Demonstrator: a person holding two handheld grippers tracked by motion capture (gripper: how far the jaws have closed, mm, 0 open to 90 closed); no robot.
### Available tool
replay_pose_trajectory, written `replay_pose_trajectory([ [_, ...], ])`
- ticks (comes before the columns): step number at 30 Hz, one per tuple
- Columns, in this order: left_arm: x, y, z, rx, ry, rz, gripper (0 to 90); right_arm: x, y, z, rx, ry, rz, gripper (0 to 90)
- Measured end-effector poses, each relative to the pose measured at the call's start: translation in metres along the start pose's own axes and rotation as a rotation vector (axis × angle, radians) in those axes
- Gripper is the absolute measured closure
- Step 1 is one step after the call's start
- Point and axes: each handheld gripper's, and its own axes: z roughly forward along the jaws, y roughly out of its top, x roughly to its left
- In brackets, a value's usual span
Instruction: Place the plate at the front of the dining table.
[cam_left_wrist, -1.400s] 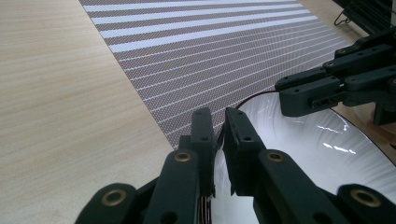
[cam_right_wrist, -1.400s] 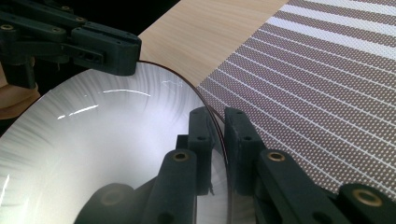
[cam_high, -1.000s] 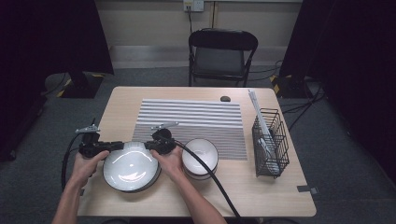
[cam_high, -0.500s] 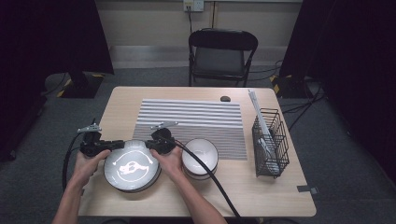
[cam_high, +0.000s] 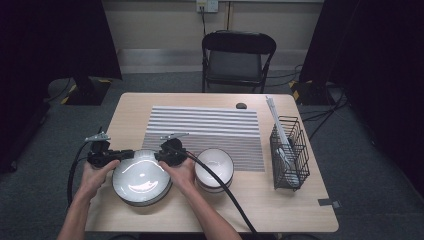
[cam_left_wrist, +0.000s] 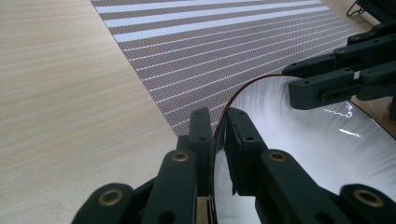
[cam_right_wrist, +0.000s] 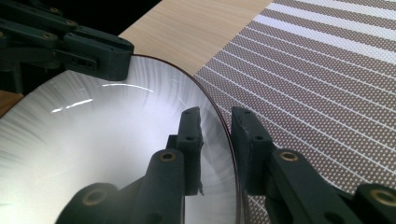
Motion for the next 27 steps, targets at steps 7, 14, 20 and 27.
replay_pose_trajectory([
  [7,0.0005,-0.0019,0.0001,0.01,-0.01,-0.022,81.6,-0.0042,-0.0007,-0.0005,-0.006,0.015,0.014,79.6],
  [14,-0.0004,-0.0056,0.0008,0.023,-0.018,-0.031,83.3,-0.0038,-0.0011,-0.0006,-0.007,0.009,0.003,79.8],
  [20,-0.0015,-0.0039,0.0011,0.028,-0.012,-0.01,83.3,-0.0026,-0.001,-0.001,-0.006,0.002,0.004,79.7],
  [27,-0.0014,-0.0011,0.0008,0.013,-0.004,0.003,83.1,-0.0016,0.0003,-0.0024,-0.018,-0.006,0.003,80.0],
])
